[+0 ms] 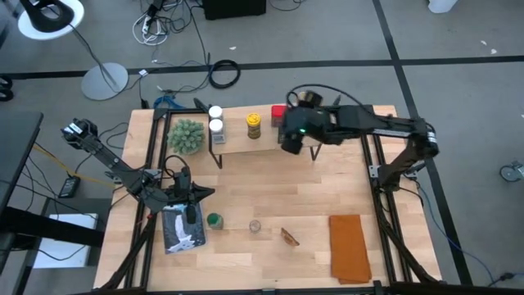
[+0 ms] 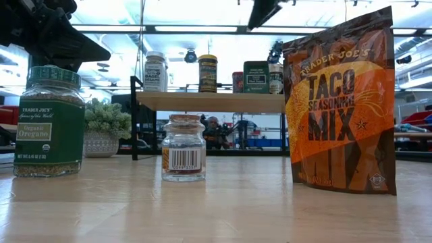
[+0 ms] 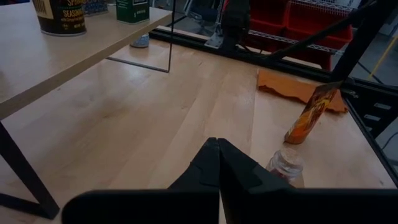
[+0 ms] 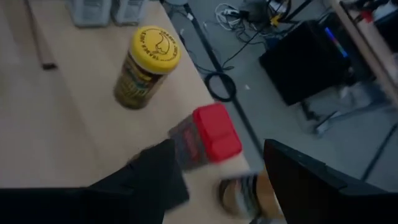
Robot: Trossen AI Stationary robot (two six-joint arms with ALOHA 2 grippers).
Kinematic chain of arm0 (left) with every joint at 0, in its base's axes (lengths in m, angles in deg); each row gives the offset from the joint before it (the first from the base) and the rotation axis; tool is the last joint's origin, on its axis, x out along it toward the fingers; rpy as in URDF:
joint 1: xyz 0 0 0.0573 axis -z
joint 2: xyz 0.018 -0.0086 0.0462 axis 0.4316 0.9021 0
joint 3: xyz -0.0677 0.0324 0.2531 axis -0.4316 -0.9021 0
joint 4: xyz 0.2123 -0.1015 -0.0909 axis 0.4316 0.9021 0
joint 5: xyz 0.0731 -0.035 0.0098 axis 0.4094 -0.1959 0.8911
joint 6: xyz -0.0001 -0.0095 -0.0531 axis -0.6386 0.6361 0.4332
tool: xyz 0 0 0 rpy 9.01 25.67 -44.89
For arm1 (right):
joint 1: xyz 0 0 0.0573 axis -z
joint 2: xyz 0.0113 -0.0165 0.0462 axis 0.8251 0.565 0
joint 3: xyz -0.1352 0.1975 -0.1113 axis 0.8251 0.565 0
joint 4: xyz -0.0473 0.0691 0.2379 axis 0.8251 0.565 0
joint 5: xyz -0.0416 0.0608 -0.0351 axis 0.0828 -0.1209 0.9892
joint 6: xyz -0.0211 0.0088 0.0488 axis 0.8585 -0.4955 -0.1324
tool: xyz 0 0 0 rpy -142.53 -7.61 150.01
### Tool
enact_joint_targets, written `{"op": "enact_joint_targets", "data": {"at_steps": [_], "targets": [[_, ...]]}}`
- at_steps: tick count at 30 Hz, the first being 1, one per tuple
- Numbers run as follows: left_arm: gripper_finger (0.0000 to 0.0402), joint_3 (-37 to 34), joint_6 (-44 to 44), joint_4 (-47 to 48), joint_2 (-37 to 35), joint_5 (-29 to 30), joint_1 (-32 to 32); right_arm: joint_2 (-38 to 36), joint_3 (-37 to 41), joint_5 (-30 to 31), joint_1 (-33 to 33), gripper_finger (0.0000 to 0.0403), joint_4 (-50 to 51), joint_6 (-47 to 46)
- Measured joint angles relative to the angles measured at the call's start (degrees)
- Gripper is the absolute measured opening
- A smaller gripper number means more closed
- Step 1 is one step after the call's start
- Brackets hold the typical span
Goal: Shelf spices
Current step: Adjust the red seasoning can, then put the orange seasoning bag on the shelf
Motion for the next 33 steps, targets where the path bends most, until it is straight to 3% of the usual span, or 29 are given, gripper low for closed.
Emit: {"op": "enact_joint_targets", "data": {"at_steps": [4, 7, 12, 17, 20, 25, 28, 33], "targets": [[0.0001, 0.0, 0.0, 0.0, 0.0, 0.0, 0.0, -5.4, 0.8, 1.1, -4.4, 0.0245, 5.2, -8.5], [0.0001, 0.0, 0.0, -0.1, 0.0, 0.0, 0.0, -10.8, 6.4, 5.4, -9.4, 0.0245, 6.5, -15.6], [0.0001, 0.0, 0.0, -0.3, 0.0, 0.0, 0.0, -20.7, 23.0, 10.4, -20.6, 0.0245, 4.8, -31.1], [0.0001, 0.0, 0.0, -0.4, 0.0, 0.0, 0.0, -26.0, 40.7, 10.0, -28.8, 0.0245, -10.7, -44.8], [0.0001, 0.0, 0.0, -0.4, 0.0, 0.0, 0.0, -26.2, 49.8, 10.0, -30.8, 0.0245, -23.3, -45.8], [0.0001, 0.0, 0.0, -0.5, 0.0, 0.0, 0.0, -24.3, 60.1, 10.0, -30.6, 0.0245, -41.8, -39.9], [0.0001, 0.0, 0.1, -0.4, 0.0, 0.0, 0.0, -23.3, 62.9, 10.1, -29.1, 0.0245, -50.1, -36.1], [0.0001, 0.0, -0.2, -0.3, 0.0, 0.3, 0.0, -22.5, 63.4, 7.5, -27.6, 0.0245, -55.0, -35.4]]}}
